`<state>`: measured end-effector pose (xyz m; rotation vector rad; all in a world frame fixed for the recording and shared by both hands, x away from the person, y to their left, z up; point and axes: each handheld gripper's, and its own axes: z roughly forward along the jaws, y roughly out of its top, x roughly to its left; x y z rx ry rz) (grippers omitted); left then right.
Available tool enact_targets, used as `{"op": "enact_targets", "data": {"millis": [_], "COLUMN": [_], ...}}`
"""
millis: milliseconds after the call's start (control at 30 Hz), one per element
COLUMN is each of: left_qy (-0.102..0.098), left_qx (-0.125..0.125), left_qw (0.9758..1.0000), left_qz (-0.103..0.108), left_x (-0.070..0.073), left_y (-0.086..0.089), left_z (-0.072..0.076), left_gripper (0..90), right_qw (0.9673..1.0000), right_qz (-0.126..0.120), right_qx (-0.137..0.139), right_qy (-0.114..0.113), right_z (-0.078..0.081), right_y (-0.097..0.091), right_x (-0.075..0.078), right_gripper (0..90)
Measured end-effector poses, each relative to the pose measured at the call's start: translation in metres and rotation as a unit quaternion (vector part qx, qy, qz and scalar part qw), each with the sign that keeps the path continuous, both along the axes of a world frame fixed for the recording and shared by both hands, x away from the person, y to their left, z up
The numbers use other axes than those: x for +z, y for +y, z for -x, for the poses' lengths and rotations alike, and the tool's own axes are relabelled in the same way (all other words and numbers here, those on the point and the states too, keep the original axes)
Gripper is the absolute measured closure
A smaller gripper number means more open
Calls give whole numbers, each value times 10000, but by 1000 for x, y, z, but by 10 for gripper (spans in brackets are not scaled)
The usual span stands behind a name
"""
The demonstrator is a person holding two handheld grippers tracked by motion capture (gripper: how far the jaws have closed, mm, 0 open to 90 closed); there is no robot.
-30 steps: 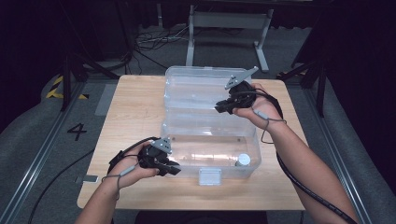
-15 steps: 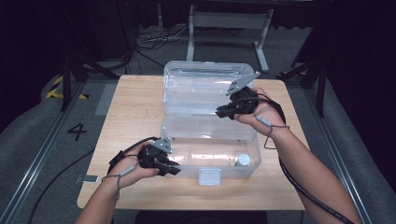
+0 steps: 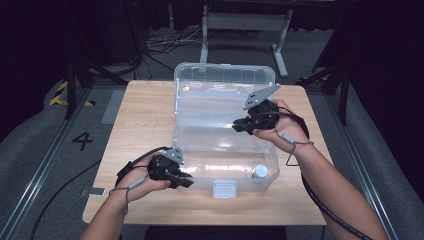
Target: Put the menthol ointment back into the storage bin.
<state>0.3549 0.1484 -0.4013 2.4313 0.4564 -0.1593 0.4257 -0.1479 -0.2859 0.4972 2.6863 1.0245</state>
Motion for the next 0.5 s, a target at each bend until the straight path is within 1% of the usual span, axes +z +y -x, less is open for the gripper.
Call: {"op": "enact_targets", "data": {"millis": [67, 100, 300, 500], "left_qy": [-2, -2, -2, -18], "left_qx": [-1, 4, 10, 18], "left_qw": [10000, 10000, 10000, 10000], "left_qz": [-5, -1, 4, -9], "left_x": [0, 0, 0, 0], "left_y": [0, 0, 0, 0], "left_z": [0, 0, 0, 1], "left_gripper": [763, 763, 762, 761], "right_qw": [10000, 10000, 9999, 9999], "right_qz": [2, 2, 18, 12], "right_qx": [27, 3, 70, 59], "right_qy": [-54, -36, -89, -132], "right_z": [2, 3, 10, 15], "right_y": [0, 0, -1, -2], "right_x": [0, -1, -1, -3], "right_gripper": [820, 820, 821, 821]}}
